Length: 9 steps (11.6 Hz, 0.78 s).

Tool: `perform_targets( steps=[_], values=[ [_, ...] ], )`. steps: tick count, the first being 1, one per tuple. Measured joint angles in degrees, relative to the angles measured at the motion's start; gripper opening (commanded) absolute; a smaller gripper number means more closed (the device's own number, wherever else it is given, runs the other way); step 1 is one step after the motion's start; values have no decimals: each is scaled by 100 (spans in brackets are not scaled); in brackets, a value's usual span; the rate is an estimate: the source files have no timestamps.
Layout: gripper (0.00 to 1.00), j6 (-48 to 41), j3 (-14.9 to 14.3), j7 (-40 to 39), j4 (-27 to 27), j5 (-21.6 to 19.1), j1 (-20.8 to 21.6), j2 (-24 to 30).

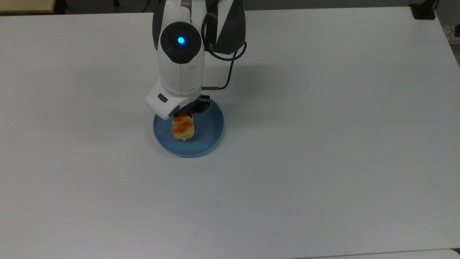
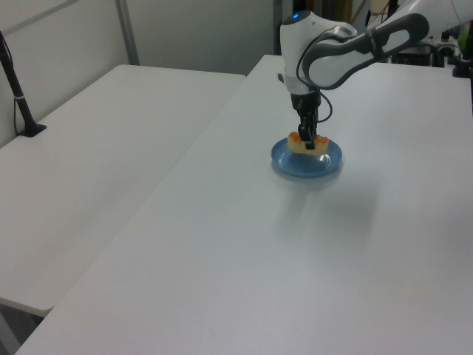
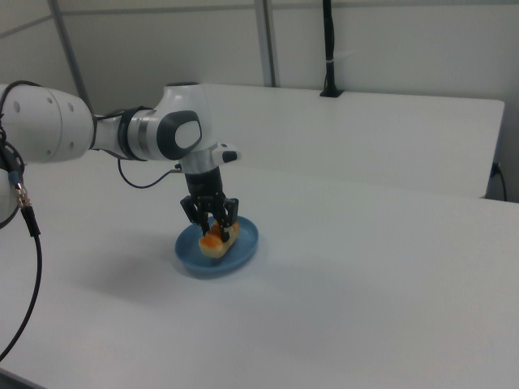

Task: Put the bread onto the plate
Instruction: 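Open the gripper to release the roll and raise it away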

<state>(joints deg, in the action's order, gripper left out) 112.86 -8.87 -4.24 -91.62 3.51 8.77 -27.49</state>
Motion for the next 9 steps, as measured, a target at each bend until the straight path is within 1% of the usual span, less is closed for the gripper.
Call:
perform_targets(
  steps=[2, 3, 4, 5, 6, 8, 9],
  values=[
    [100, 110, -3, 64, -51, 0, -1, -24],
    [100, 113, -5, 108, -26, 0, -7, 32],
    [100, 75, -6, 224, 3, 0, -14, 206],
    [100, -152, -6, 419, 41, -1, -20, 518],
    [100, -559, -6, 572, 89, -1, -23, 961],
    [100, -1532, -5, 662, 112, -8, -25, 1977],
    [100, -1920, 7, 670, 94, -20, -25, 2403]
  ],
)
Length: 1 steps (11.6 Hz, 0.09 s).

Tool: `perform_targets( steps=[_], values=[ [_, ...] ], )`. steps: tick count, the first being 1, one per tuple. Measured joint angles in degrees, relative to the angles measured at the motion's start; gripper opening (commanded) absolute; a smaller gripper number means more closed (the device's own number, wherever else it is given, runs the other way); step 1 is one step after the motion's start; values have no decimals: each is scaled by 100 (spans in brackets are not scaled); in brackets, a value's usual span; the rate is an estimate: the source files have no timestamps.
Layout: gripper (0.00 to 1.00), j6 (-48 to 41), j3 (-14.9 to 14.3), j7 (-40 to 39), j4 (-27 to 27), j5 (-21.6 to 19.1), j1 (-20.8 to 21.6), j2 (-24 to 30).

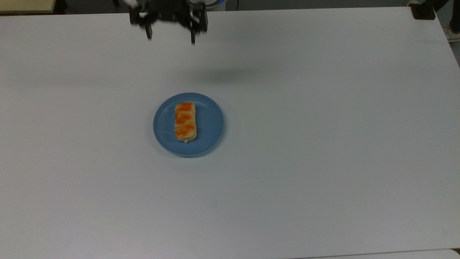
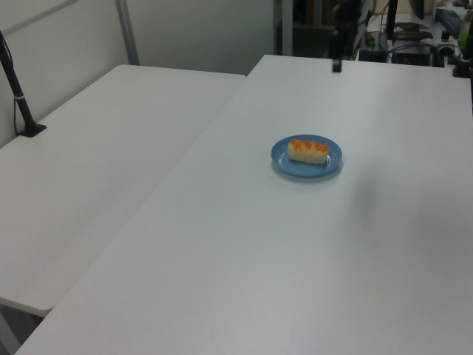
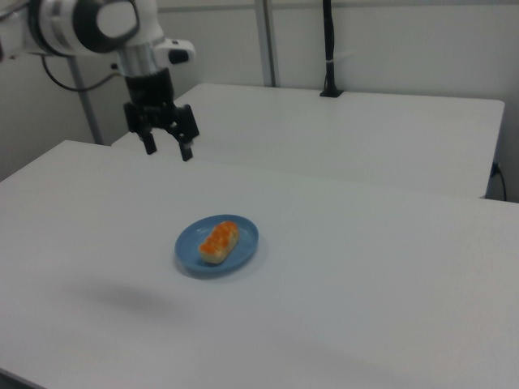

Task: Put the bread onto the plate
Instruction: 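Open the gripper to release the roll and raise it away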

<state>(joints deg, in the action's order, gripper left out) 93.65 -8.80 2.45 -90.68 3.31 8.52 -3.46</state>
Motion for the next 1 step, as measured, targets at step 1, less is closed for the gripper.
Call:
perform_targets(
  steps=[1],
  values=[
    [100, -246, 35, 2, -37, -8, 0, 270]
  ],
)
